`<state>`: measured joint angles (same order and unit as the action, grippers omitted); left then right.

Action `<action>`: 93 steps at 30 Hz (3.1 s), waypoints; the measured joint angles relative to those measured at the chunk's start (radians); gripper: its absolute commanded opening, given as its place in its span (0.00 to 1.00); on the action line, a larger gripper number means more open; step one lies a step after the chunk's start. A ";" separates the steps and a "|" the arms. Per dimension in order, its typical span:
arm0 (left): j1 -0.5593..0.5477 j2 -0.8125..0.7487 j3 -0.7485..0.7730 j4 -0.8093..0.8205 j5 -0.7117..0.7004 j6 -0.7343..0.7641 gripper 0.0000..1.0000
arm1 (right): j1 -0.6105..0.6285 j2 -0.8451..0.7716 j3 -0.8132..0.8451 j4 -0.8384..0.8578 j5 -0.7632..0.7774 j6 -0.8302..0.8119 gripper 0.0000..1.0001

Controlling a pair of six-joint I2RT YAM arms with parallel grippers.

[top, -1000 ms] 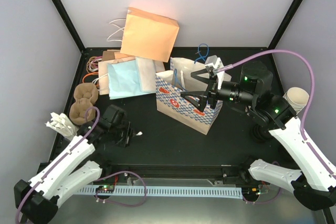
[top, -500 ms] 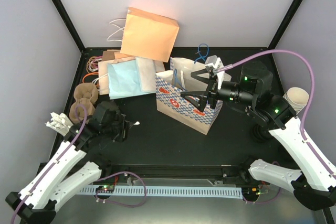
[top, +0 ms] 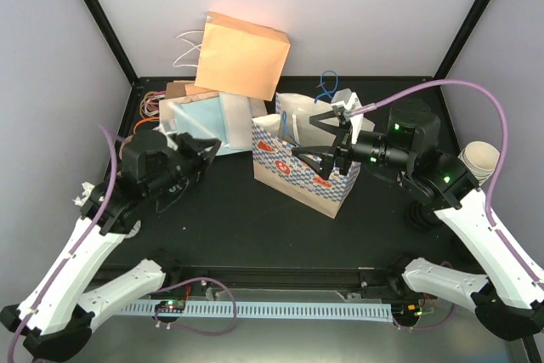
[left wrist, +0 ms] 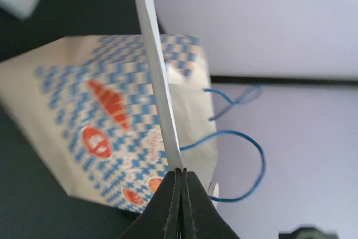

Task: Pack the takeout coffee

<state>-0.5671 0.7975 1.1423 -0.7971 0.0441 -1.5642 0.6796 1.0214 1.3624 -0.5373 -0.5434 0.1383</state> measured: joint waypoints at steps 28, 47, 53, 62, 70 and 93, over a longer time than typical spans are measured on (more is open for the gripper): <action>-0.013 0.399 0.049 0.721 0.280 1.606 0.02 | 0.000 -0.233 -0.172 0.069 0.397 0.116 1.00; -0.029 0.450 -0.010 0.631 0.240 2.068 0.25 | 0.000 -0.274 -0.176 0.081 0.440 0.131 1.00; -0.029 0.482 -0.010 0.640 0.239 2.056 0.41 | 0.000 -0.283 -0.176 0.081 0.440 0.132 1.00; -0.029 0.444 0.023 0.538 0.150 1.977 0.94 | 0.000 -0.257 -0.174 0.079 0.425 0.133 1.00; -0.016 0.312 0.087 0.173 -0.136 1.598 0.99 | 0.000 -0.230 -0.178 0.081 0.395 0.134 1.00; 0.047 0.748 -0.079 -0.314 -0.567 0.814 0.61 | 0.000 -0.273 -0.178 0.089 0.352 0.132 1.00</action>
<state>-0.5198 1.5452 1.0630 -1.1107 -0.5228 -0.7502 0.6792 0.7483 1.1847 -0.4480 -0.1917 0.2707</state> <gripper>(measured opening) 0.622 0.999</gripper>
